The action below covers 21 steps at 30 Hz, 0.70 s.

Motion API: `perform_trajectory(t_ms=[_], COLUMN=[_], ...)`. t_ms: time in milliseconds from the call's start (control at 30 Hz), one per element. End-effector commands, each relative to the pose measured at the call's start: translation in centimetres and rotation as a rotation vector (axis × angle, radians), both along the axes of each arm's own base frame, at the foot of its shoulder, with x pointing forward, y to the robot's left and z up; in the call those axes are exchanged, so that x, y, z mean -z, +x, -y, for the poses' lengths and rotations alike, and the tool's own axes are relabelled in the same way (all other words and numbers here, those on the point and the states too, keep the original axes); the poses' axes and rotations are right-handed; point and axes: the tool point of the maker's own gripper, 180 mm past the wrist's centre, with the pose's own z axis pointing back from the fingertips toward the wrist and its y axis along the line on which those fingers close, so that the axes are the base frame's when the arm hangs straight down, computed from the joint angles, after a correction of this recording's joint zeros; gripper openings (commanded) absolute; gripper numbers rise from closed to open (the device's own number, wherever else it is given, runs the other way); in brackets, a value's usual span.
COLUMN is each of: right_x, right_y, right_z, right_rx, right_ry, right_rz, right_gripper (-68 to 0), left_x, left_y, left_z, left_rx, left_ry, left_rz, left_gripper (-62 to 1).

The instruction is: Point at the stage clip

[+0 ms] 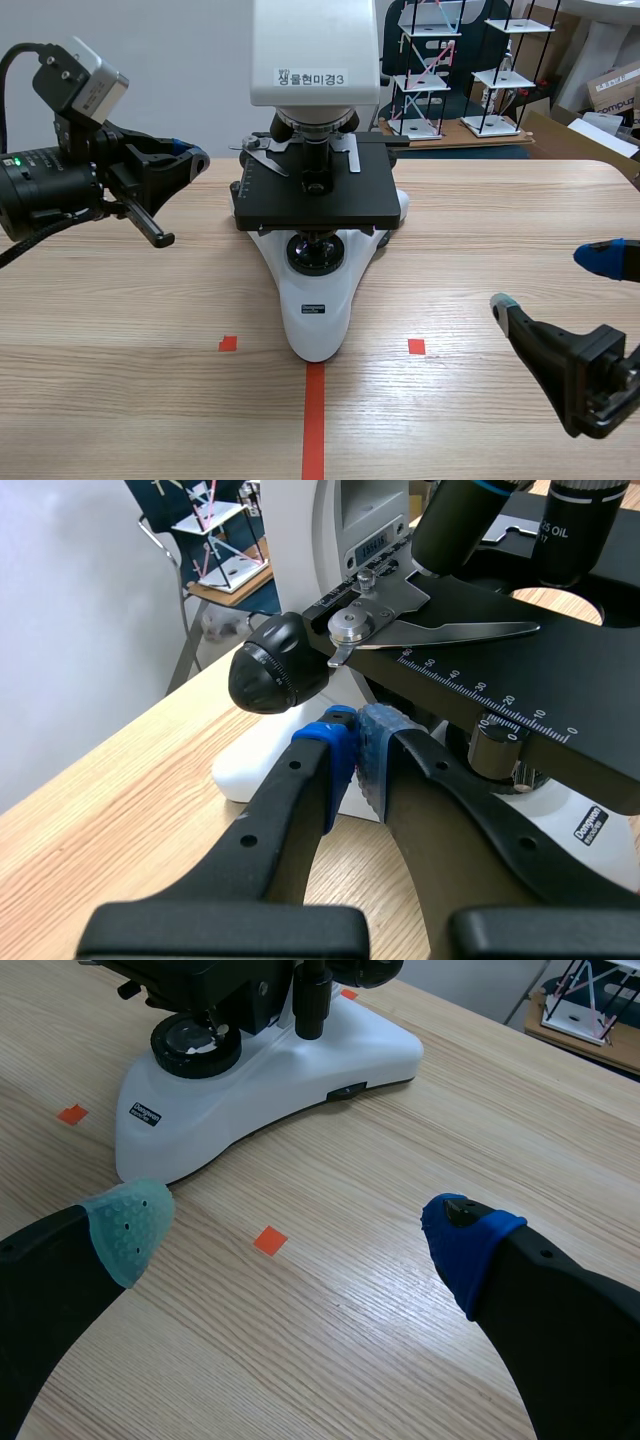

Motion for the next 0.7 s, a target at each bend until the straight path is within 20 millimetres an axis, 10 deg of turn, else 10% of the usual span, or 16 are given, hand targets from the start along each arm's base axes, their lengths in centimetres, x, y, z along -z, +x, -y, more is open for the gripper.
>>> perform_trajectory(t_ms=[0,667], right_x=[-0.69,-0.69], right_y=[0.23,0.23], right_z=[-0.04,-0.04], right_rx=[0.002,0.002], right_ry=[0.01,0.01], right_rz=[0.026,0.027], right_gripper=[-12.6,-12.6], left_x=[-1.66,-1.87], left_y=[0.23,0.21], left_z=[0.35,0.41], left_rx=[0.011,0.013], left_ry=[-0.024,-0.033], left_rz=[0.044,0.052], left_gripper=[-58.3,-58.3])
